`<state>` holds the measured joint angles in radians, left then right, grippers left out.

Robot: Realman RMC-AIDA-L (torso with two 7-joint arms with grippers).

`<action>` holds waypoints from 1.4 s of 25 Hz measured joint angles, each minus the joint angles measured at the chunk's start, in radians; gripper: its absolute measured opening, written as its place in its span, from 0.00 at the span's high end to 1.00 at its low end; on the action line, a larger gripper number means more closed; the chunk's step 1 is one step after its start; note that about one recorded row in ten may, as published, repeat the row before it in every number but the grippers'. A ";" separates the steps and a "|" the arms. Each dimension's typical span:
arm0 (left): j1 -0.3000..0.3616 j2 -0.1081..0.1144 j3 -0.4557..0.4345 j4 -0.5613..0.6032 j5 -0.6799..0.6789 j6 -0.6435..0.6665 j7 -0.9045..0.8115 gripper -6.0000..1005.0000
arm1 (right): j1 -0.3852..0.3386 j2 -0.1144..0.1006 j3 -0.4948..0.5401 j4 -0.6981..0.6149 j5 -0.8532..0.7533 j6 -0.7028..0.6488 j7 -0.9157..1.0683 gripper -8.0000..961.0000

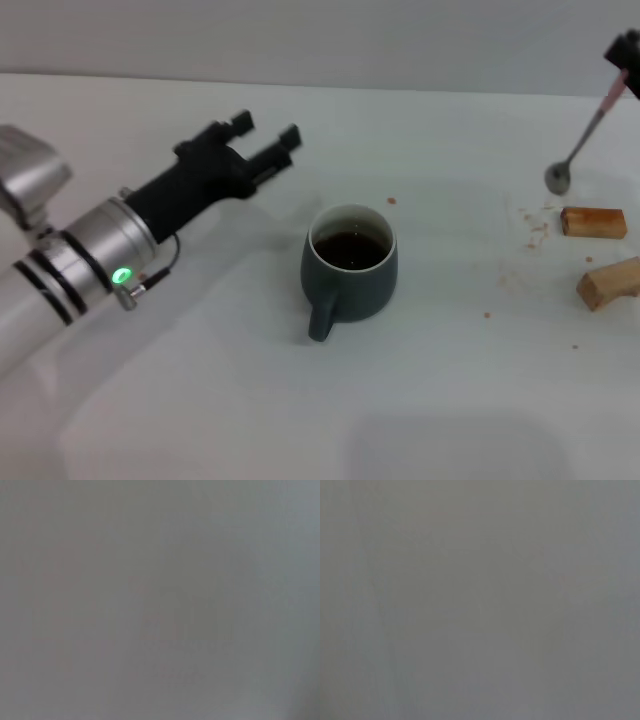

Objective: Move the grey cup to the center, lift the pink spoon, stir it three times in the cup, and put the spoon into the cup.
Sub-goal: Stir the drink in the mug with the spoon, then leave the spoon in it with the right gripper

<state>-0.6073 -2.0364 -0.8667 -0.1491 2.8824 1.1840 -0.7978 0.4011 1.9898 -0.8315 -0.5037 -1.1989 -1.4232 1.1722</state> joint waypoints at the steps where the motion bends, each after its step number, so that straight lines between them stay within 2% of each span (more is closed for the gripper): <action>1: 0.014 0.000 -0.029 -0.001 0.000 0.028 0.010 0.22 | 0.007 0.000 0.001 -0.019 -0.014 -0.002 0.020 0.89; 5: 0.051 -0.002 -0.098 -0.006 0.000 0.099 0.038 0.22 | 0.050 -0.010 0.001 -0.105 -0.074 -0.008 0.121 0.89; 13: 0.100 -0.011 -0.186 -0.006 0.000 0.167 0.088 0.22 | 0.222 -0.071 0.002 -0.168 -0.238 -0.068 0.379 0.89; 18: 0.110 -0.008 -0.193 -0.006 0.001 0.176 0.089 0.22 | 0.308 -0.076 -0.002 -0.197 -0.348 -0.070 0.483 0.89; 22: 0.118 -0.006 -0.189 -0.005 0.005 0.189 0.090 0.22 | 0.370 -0.069 -0.030 -0.189 -0.443 -0.070 0.532 0.89; 26: 0.135 -0.012 -0.186 -0.005 0.006 0.204 0.131 0.22 | 0.417 -0.054 -0.104 -0.171 -0.484 -0.070 0.573 0.89; 30: 0.146 -0.014 -0.185 -0.005 0.005 0.219 0.168 0.22 | 0.453 -0.032 -0.194 -0.166 -0.501 -0.067 0.600 0.89; 35: 0.155 -0.007 -0.185 -0.006 0.005 0.225 0.167 0.22 | 0.488 0.003 -0.221 -0.138 -0.554 -0.057 0.606 0.89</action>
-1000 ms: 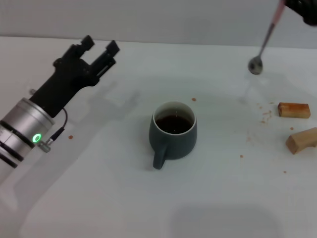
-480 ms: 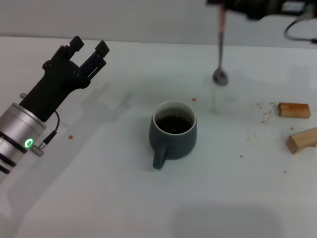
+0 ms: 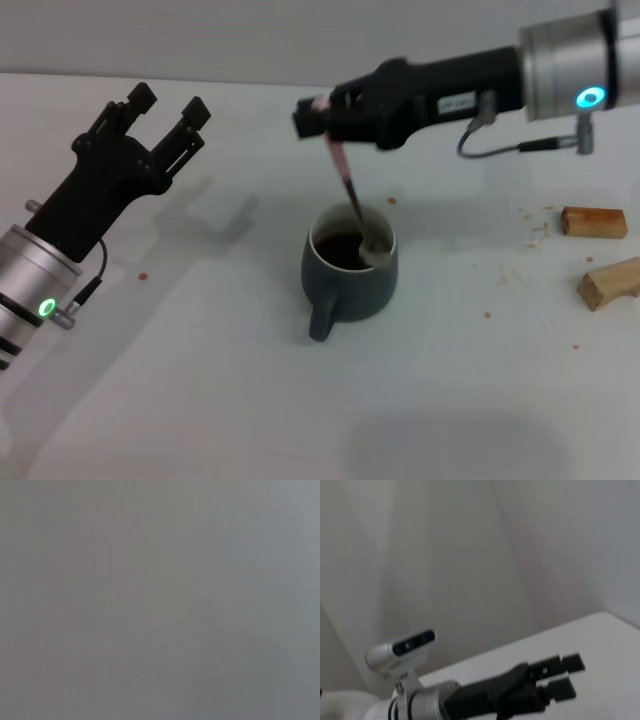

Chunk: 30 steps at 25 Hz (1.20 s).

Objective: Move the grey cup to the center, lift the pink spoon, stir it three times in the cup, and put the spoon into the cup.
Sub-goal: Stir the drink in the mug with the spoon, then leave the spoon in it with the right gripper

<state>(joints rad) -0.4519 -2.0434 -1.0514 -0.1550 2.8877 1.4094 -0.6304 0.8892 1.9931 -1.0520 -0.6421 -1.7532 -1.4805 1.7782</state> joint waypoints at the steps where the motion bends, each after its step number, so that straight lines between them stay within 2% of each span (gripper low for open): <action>1: 0.001 0.003 0.000 0.000 0.000 0.003 -0.002 0.22 | 0.004 0.008 0.000 0.003 -0.015 0.006 0.000 0.89; 5: 0.003 0.014 0.000 0.000 -0.001 0.008 -0.011 0.22 | 0.010 0.032 0.000 0.006 -0.062 0.062 -0.003 0.89; 11: 0.004 0.024 0.002 0.000 0.000 0.020 -0.025 0.22 | 0.030 0.046 -0.002 0.022 -0.095 0.104 -0.007 0.89; 21: 0.007 0.029 0.002 0.009 0.001 0.025 -0.026 0.22 | 0.055 0.042 0.008 0.011 -0.093 0.112 -0.003 0.89; 30: 0.007 0.028 0.002 0.009 0.001 0.025 -0.026 0.22 | 0.049 0.046 0.000 0.064 -0.100 0.166 -0.025 0.89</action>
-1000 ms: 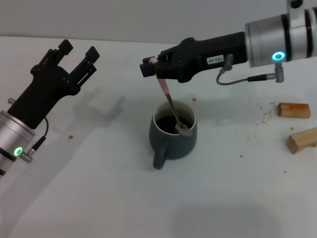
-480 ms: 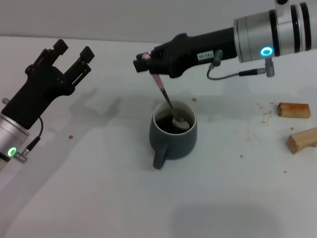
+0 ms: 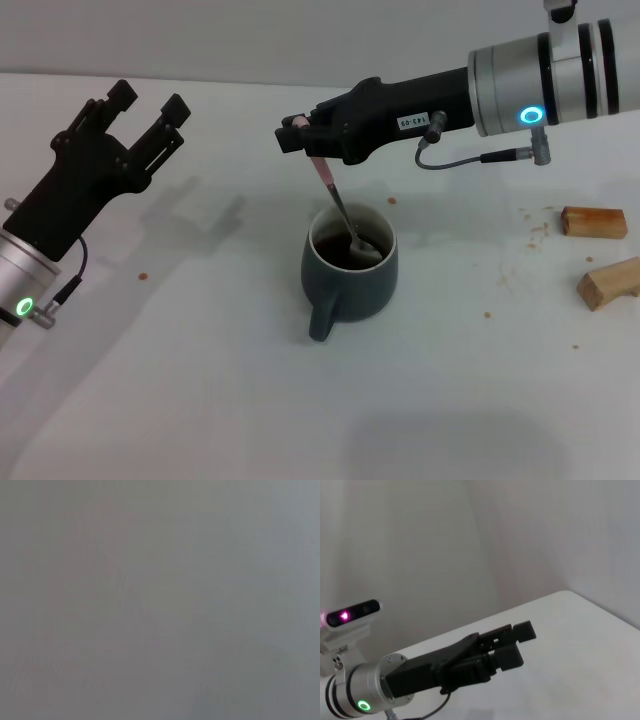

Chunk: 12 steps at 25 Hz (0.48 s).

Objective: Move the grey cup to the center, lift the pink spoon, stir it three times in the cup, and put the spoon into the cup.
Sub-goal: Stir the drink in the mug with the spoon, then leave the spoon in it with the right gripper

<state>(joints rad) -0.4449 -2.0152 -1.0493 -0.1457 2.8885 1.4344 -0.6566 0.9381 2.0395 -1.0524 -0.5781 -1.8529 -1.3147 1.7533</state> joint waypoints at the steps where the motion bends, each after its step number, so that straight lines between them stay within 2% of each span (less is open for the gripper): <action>1: 0.000 -0.001 0.000 0.000 0.000 0.000 0.000 0.22 | 0.001 0.000 -0.001 0.006 -0.002 0.012 -0.008 0.89; 6: -0.007 -0.004 0.009 0.000 0.000 -0.005 0.000 0.22 | -0.002 0.000 -0.020 0.008 -0.005 0.044 -0.009 0.89; 12: -0.009 -0.005 0.011 0.000 0.000 -0.007 0.000 0.22 | -0.002 0.010 -0.051 0.035 -0.012 0.117 -0.030 0.89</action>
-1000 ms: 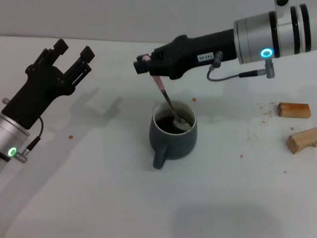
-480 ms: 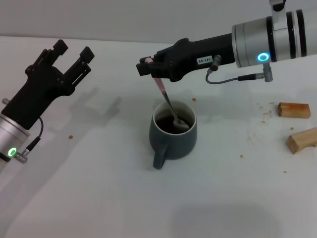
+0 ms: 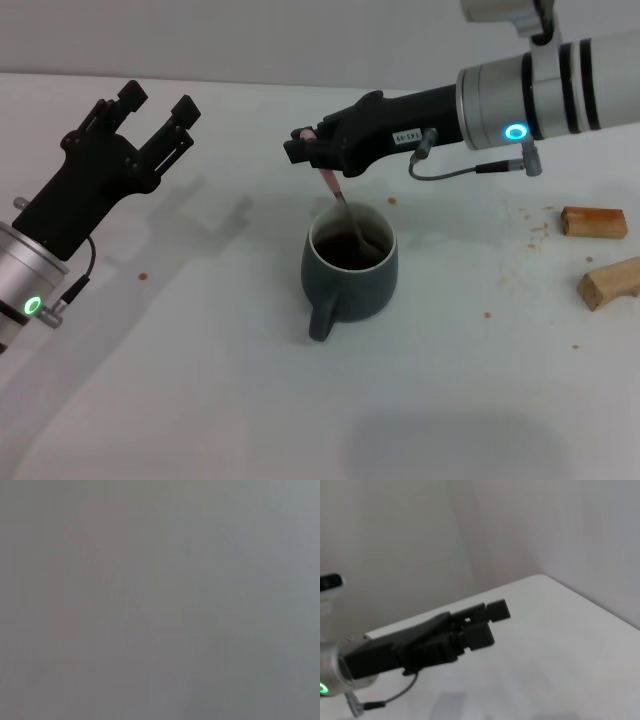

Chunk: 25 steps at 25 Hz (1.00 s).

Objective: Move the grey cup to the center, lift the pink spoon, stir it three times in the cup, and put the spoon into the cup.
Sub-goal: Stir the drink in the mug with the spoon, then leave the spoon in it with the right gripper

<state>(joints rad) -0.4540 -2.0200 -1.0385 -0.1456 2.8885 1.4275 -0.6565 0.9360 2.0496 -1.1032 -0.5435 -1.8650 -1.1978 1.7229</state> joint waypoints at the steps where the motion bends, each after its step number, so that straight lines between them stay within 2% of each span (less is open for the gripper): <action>1: 0.000 -0.001 0.000 0.000 0.000 0.000 0.000 0.22 | 0.003 0.002 -0.001 0.014 0.000 0.011 -0.012 0.89; 11: 0.002 -0.004 0.000 0.000 0.000 -0.001 0.000 0.22 | 0.016 0.020 -0.002 0.040 0.004 0.048 -0.059 0.89; 25: 0.009 -0.008 -0.019 0.003 -0.005 -0.013 0.010 0.22 | 0.038 0.025 -0.006 0.069 0.008 0.003 -0.145 0.89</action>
<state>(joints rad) -0.4453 -2.0285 -1.0578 -0.1426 2.8832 1.4149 -0.6469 0.9741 2.0751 -1.1089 -0.4745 -1.8575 -1.1944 1.5782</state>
